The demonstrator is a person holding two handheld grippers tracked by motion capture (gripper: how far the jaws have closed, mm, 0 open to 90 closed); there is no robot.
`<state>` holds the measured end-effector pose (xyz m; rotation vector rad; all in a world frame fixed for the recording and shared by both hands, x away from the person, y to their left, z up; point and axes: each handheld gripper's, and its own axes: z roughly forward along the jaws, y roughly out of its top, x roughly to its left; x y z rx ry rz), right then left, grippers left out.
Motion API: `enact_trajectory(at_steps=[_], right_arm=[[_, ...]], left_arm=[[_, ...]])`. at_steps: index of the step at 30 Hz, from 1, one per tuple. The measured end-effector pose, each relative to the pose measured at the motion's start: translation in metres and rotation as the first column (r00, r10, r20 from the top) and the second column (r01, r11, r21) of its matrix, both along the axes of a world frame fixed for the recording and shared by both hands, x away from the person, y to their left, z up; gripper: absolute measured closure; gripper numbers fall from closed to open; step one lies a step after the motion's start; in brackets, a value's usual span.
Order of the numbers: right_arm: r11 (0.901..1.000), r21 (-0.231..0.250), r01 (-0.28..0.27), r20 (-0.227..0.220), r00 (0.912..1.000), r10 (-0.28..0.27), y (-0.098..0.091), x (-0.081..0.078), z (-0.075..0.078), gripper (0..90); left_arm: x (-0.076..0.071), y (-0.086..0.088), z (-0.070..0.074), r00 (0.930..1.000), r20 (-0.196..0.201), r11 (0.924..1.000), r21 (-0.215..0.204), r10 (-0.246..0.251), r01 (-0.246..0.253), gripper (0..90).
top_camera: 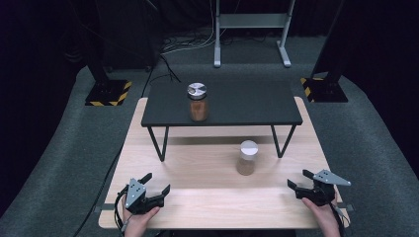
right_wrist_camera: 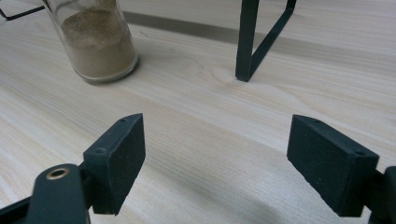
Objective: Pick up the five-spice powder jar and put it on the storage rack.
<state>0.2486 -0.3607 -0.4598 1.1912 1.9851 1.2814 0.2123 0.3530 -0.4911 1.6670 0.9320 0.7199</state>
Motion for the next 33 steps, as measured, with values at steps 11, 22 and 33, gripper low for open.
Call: enact_trajectory(at_steps=[11,22,33], right_arm=[[1.0,0.0,-0.006,0.0,1.0,0.006,-0.0006,0.0003,0.0,17.6],[0.9999,-0.004,-0.011,-0.006,0.9999,0.011,0.0001,0.002,0.0009,17.5],[0.9999,-0.009,-0.014,-0.008,0.9999,0.014,0.0011,0.0026,0.0014,17.5]], left_arm=[[0.0018,-0.0014,0.0022,0.9999,-0.009,0.9999,0.014,-0.005,0.005,16.1],[0.0003,-0.0022,0.0015,1.0,-0.001,0.9998,0.018,-0.003,0.003,16.5],[0.0006,-0.0021,0.0018,1.0,-0.004,0.9998,0.019,-0.004,0.004,16.5]])
